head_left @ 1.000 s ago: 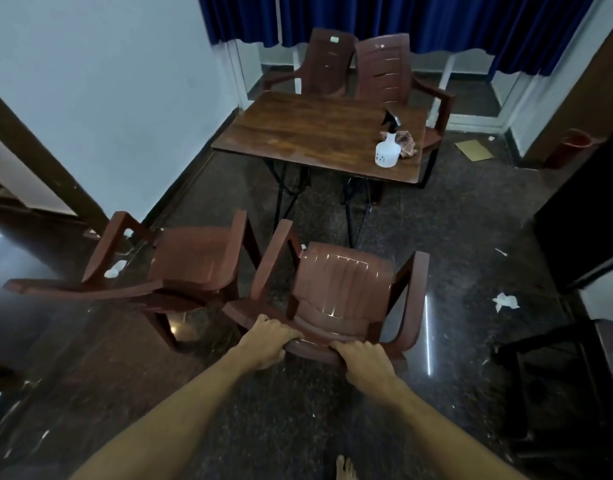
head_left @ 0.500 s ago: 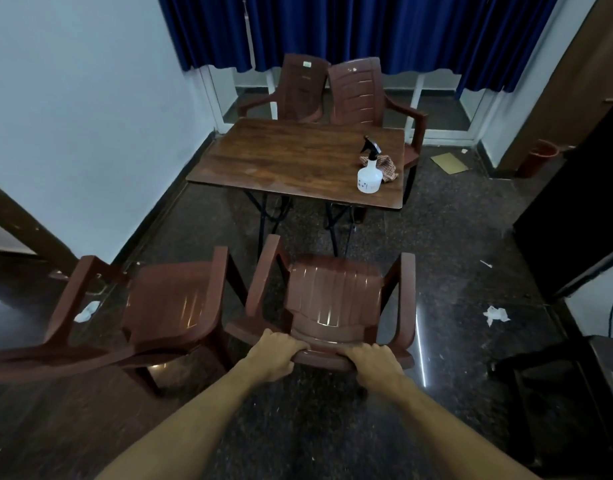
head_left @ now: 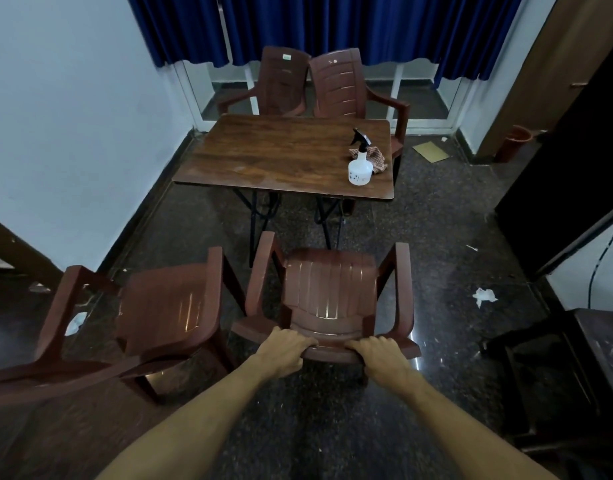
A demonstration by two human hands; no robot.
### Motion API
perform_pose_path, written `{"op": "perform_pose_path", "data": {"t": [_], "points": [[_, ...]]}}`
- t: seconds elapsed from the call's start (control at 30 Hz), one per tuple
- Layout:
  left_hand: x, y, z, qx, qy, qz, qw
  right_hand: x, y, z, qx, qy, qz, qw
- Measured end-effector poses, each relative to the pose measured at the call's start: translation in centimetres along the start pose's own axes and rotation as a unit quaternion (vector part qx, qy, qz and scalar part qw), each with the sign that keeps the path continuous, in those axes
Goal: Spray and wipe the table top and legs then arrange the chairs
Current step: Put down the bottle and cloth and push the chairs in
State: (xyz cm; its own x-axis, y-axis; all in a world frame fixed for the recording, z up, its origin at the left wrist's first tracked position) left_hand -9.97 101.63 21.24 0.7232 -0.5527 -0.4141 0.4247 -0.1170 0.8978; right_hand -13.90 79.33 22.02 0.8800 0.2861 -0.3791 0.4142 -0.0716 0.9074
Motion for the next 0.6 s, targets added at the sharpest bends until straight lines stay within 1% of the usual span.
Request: {"op": "perform_pose_path", "data": {"t": [0.1,0.2,0.27,0.33,0.4,0.47,0.53,0.6], "points": [[0.1,0.0,-0.1,-0.002,-0.005,0.003,1.0,0.0,0.2,-0.1,-0.012,0.003,0.0,1.0],[-0.2,0.4,0.1,-0.012,0.0,-0.018,1.0,0.1,0.1,0.0,-0.006,0.003,-0.014,1.0],[-0.7,0.9,0.3,-0.032,0.002,-0.028,0.999,0.2,0.3,-0.3,0.006,0.012,-0.038,0.999],[-2.0,1.5,-0.2,-0.051,0.011,-0.013,0.999,0.4,1.5,-1.4,0.028,0.038,-0.077,0.996],[-4.3,2.3,-1.6,-0.071,0.029,0.014,0.997,1.0,3.1,-3.7,0.056,0.079,-0.085,0.992],[-7.3,3.5,-3.8,-0.092,0.037,0.065,0.993,2.0,4.9,-6.9,0.077,0.115,-0.048,0.989],[-11.0,4.6,-6.8,-0.112,0.045,0.139,0.983,3.1,6.4,-11.2,0.074,0.146,-0.01,0.986],[-15.3,4.9,-10.8,-0.119,0.084,0.18,0.973,4.3,7.2,-16.4,0.056,0.181,0.011,0.982]]}}
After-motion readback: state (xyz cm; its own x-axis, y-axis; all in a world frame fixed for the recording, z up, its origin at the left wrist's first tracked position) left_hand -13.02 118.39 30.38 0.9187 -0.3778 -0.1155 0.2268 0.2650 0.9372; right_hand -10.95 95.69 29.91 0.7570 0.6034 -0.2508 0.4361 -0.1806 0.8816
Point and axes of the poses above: each hand's wrist, its own x-axis towards the middle knuckle, its own y-axis out of the back of the hand, z = x × y, the point moved 2 cm from there along x, towards the middle knuckle
